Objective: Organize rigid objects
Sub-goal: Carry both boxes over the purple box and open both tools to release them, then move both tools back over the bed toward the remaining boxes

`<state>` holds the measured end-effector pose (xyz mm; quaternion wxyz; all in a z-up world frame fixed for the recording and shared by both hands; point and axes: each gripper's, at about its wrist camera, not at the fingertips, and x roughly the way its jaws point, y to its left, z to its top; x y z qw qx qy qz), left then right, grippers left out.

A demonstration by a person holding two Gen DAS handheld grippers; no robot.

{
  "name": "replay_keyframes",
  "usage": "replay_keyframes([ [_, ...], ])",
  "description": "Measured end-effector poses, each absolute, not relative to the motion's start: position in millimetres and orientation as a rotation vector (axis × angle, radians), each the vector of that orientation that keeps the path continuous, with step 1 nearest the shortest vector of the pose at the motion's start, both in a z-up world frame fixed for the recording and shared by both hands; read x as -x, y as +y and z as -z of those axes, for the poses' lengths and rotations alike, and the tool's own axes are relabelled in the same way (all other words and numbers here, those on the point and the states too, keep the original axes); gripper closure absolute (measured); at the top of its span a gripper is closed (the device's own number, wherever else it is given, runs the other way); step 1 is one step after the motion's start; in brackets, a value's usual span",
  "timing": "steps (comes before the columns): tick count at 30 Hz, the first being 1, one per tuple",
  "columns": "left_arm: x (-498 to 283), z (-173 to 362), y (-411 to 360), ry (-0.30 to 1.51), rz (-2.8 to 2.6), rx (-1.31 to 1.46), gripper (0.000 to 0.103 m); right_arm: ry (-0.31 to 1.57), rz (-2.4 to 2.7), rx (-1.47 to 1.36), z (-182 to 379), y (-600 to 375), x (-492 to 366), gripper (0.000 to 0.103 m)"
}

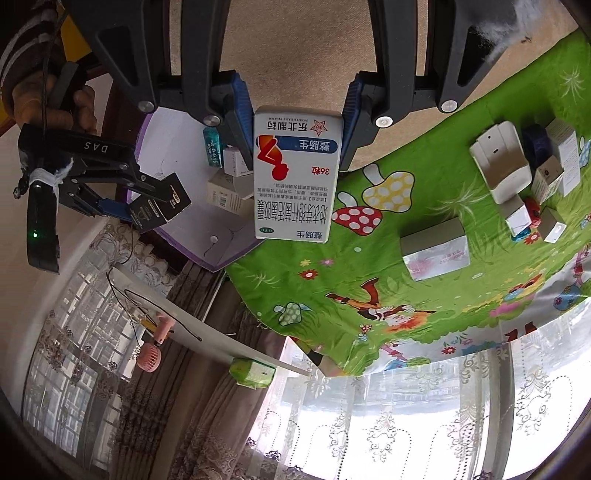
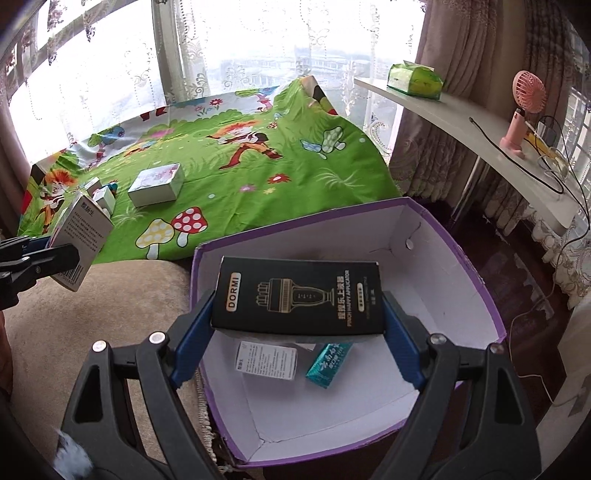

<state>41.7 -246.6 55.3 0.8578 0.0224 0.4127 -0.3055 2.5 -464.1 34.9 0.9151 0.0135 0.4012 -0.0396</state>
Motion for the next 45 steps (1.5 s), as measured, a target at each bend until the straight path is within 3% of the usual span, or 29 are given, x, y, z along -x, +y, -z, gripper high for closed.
replay_keyframes([
  [15, -23.9, -53.0, -328.8, 0.912, 0.907, -0.154, 0.061, 0.833, 0.237, -0.077, -39.7, -531.2, 17.8, 0.016],
  [19, -16.8, -48.4, -343.5, 0.933, 0.948, -0.206, 0.05, 0.84, 0.247, -0.09, -40.4, -538.2, 18.7, 0.015],
  [23, -19.8, -46.6, -338.3, 0.948, 0.944, -0.18, 0.047, 0.846, 0.257, -0.101, -38.1, -540.9, 18.1, 0.01],
  [45, -43.6, -51.8, -295.6, 0.94, 0.827, -0.014, 0.047, 0.849, 0.166, -0.099, -38.8, -510.8, 6.8, 0.009],
])
